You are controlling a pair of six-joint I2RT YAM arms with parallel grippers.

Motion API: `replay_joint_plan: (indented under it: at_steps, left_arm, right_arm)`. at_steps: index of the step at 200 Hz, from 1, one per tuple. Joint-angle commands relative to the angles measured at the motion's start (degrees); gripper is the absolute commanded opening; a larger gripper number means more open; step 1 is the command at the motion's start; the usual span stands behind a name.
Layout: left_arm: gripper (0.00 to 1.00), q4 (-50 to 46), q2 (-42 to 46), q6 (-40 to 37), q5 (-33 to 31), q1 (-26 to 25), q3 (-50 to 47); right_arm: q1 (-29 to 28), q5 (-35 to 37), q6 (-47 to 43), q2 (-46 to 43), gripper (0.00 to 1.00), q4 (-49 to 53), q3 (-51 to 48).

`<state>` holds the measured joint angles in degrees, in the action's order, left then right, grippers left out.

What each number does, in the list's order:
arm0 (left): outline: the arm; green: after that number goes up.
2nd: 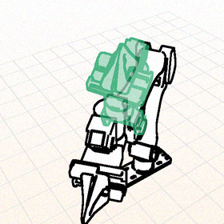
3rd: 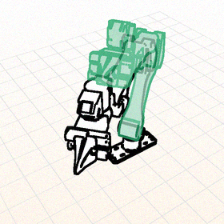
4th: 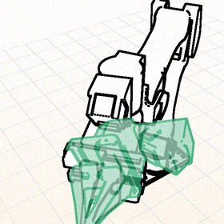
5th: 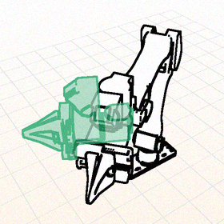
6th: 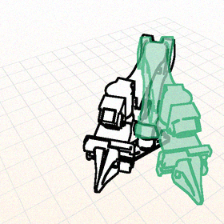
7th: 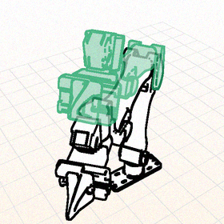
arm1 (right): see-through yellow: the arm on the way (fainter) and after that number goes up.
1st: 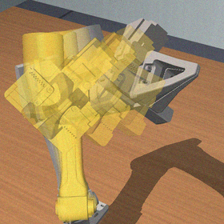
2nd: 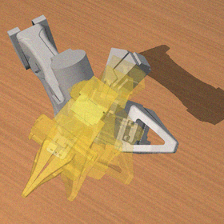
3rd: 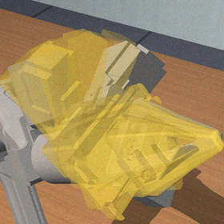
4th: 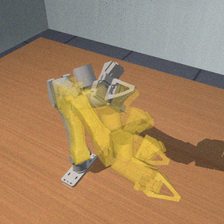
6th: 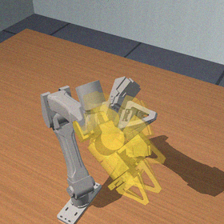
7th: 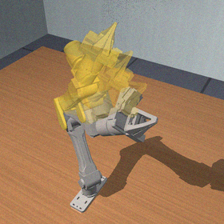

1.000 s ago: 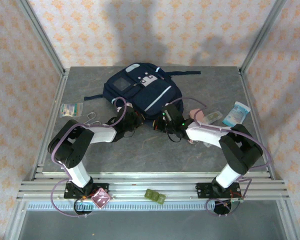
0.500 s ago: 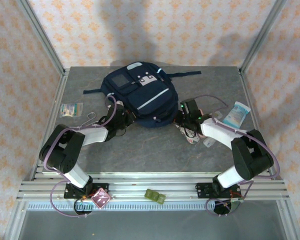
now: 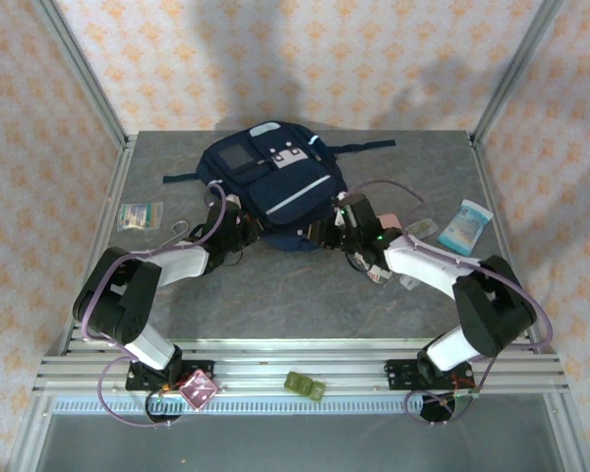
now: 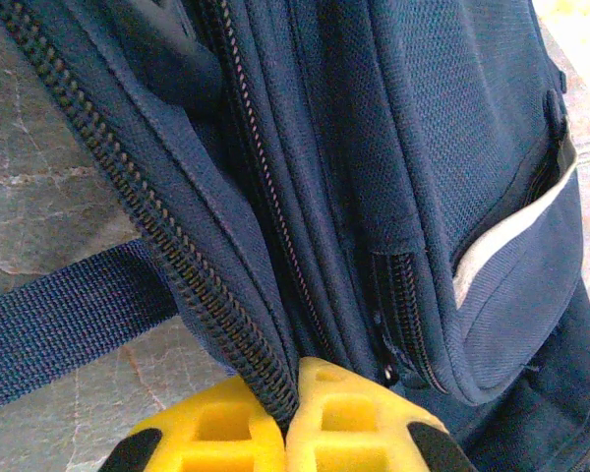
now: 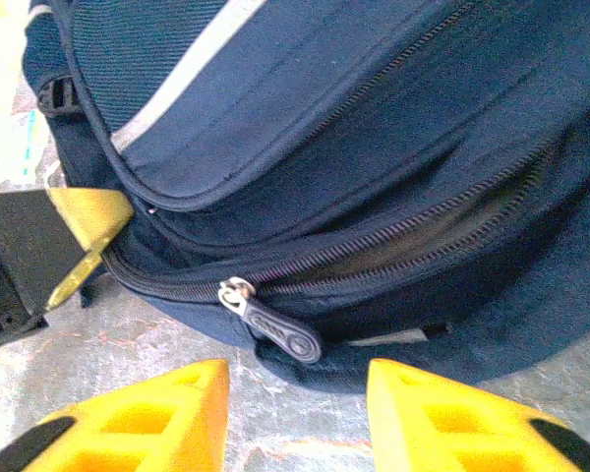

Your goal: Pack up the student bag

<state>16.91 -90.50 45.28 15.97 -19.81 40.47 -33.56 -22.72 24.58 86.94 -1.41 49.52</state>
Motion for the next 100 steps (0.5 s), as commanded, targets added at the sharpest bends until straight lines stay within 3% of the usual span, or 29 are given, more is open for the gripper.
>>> replay_joint_plan:
  at_steps: [1,100]
  left_arm:
    - [0.0,0.52,2.45,-1.95,-0.56,0.57,2.2]
    - [0.0,0.41,1.82,-1.33,0.46,0.57,3.45]
  right_arm:
    - [0.16,-2.06,-2.85,2.15,0.46,-5.43,1.24]
    - [0.16,-7.24,-5.32,13.28,0.49,-9.75,5.75]
